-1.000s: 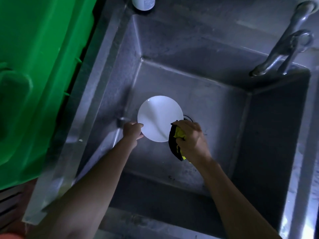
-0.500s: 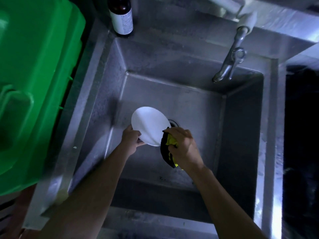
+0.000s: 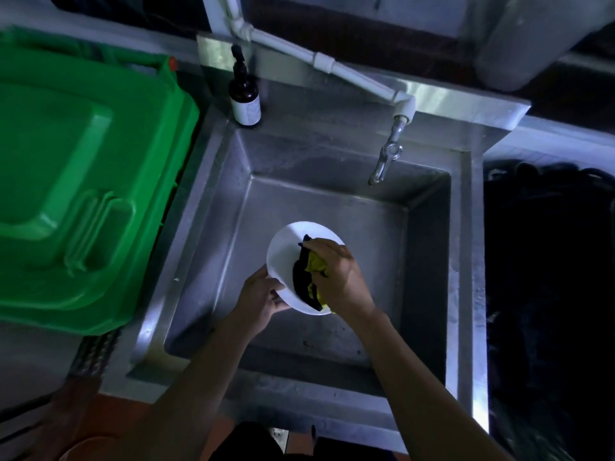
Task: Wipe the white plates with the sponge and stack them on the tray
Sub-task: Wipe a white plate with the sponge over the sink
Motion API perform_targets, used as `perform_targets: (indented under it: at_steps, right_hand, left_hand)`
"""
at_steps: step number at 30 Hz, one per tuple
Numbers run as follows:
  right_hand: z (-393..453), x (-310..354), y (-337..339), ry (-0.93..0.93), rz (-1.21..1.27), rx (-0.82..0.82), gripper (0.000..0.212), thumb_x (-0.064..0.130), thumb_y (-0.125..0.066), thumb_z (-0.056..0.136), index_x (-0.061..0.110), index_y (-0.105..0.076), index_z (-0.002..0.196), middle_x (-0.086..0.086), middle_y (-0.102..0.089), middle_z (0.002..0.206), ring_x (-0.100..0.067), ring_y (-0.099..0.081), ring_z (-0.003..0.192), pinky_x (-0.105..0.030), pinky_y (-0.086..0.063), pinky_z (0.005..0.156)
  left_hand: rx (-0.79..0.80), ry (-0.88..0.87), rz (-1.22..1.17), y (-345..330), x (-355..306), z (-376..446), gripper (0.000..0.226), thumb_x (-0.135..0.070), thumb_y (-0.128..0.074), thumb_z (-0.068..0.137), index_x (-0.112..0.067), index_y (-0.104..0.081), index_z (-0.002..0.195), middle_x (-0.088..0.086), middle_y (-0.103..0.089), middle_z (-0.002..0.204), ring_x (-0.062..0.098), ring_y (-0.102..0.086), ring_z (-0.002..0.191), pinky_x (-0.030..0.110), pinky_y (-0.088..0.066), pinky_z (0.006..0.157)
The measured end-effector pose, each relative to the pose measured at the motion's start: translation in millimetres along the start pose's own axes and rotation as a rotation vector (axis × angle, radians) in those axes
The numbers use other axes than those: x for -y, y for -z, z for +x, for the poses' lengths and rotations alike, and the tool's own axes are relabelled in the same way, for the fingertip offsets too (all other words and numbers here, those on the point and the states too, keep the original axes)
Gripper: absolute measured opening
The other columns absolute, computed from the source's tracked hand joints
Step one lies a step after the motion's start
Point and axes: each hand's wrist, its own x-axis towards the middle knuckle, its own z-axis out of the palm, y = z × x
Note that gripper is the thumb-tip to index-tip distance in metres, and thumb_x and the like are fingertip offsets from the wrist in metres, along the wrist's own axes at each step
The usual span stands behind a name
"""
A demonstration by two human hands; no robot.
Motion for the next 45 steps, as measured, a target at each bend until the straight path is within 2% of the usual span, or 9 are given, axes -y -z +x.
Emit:
perform_targets:
  at_steps: [8,13,16,20,24,29,31,36,45]
  right_hand:
    - [-12.7,16.5,7.9,0.134,-0.019,0.006,0.058,0.001,-0.072,0.076,0.013,-0.063,0.132,-0.009,-0.056,0.143,-0.032,-0.052,0.126,-0.043,-0.044,0.106]
    - [-28.8,8.8,9.0,0.293,-0.23,0.021,0.051,0.023,-0.066,0.088,0.012,-0.057,0.137,-0.01,-0.043,0.154,-0.037,-0.035,0.144,-0.052,-0.035,0.113]
    - [-32.3,4.5,15.9,0.358,-0.275,-0.014,0.05,0.031,-0.061,0.094,0.013,-0.055,0.14,-0.011,-0.041,0.155,-0.036,-0.031,0.147,-0.053,-0.027,0.118]
    - [-35.5,3.4,24.5,0.404,-0.209,-0.006,0.045,0.025,-0.061,0.095,0.009,-0.057,0.136,-0.014,-0.042,0.152,-0.036,-0.032,0.145,-0.053,-0.029,0.116]
    - [-40.4,8.1,23.9,0.49,-0.214,0.009,0.042,0.017,-0.061,0.094,0.005,-0.058,0.135,-0.018,-0.045,0.15,-0.039,-0.034,0.143,-0.054,-0.031,0.115]
    - [-34.2,19.6,22.5,0.597,-0.215,0.038,0.042,0.013,-0.059,0.096,0.002,-0.057,0.136,-0.02,-0.047,0.148,-0.041,-0.036,0.142,-0.054,-0.032,0.115]
    - [-27.3,23.6,22.8,0.617,-0.216,0.046,0.041,0.014,-0.057,0.097,0.002,-0.057,0.136,-0.02,-0.046,0.149,-0.041,-0.035,0.143,-0.054,-0.031,0.115]
    - [-3.4,27.5,30.2,0.609,-0.217,0.018,0.043,0.012,-0.057,0.096,0.003,-0.056,0.138,-0.019,-0.042,0.152,-0.04,-0.031,0.145,-0.052,-0.028,0.117]
    - [5.5,11.0,47.7,0.377,-0.252,-0.127,0.044,0.008,-0.061,0.092,-0.001,-0.057,0.135,-0.022,-0.045,0.149,-0.045,-0.034,0.141,-0.055,-0.029,0.116]
  left_hand:
    - [-0.017,-0.025,-0.02,-5.7,-11.6,-34.7,0.054,-0.01,-0.056,0.066,-0.027,-0.075,0.114,0.017,-0.071,0.118,0.039,-0.065,0.107,0.058,-0.058,0.087]
    - [-0.01,-0.031,-0.033,-10.7,-24.5,-50.1,0.048,-0.008,-0.054,0.062,-0.022,-0.08,0.099,0.012,-0.074,0.098,0.025,-0.072,0.08,0.038,-0.058,0.06]
    - [0.043,-0.05,-0.014,-13.8,-30.8,-58.5,0.052,-0.008,-0.053,0.062,-0.013,-0.075,0.108,0.019,-0.071,0.105,0.034,-0.065,0.09,0.044,-0.054,0.074]
    - [0.081,-0.064,0.031,-21.2,-38.3,-66.4,0.062,-0.006,-0.05,0.062,0.0,-0.063,0.122,0.023,-0.059,0.105,0.037,-0.048,0.093,0.05,-0.038,0.082]
    - [0.12,-0.082,0.074,-26.8,-42.5,-72.5,0.063,-0.007,-0.049,0.064,-0.007,-0.066,0.124,0.023,-0.064,0.109,0.037,-0.056,0.095,0.049,-0.044,0.082]
    - [0.168,-0.067,0.073,-24.0,-37.1,-73.9,0.055,-0.005,-0.047,0.068,-0.005,-0.064,0.119,0.015,-0.051,0.097,0.033,-0.042,0.089,0.04,-0.048,0.074]
    - [0.185,-0.073,0.087,-21.6,-35.7,-75.5,0.049,-0.004,-0.048,0.07,-0.007,-0.067,0.115,0.017,-0.06,0.092,0.033,-0.054,0.086,0.036,-0.052,0.069]
    - [0.196,-0.11,0.101,-17.5,-36.4,-79.7,0.056,-0.005,-0.05,0.071,-0.018,-0.07,0.122,0.013,-0.071,0.107,0.024,-0.069,0.09,0.039,-0.055,0.067]
    - [0.041,-0.192,0.02,-25.2,-38.1,-87.4,0.052,-0.007,-0.055,0.068,-0.02,-0.076,0.113,0.011,-0.074,0.113,0.037,-0.065,0.105,0.049,-0.059,0.073]
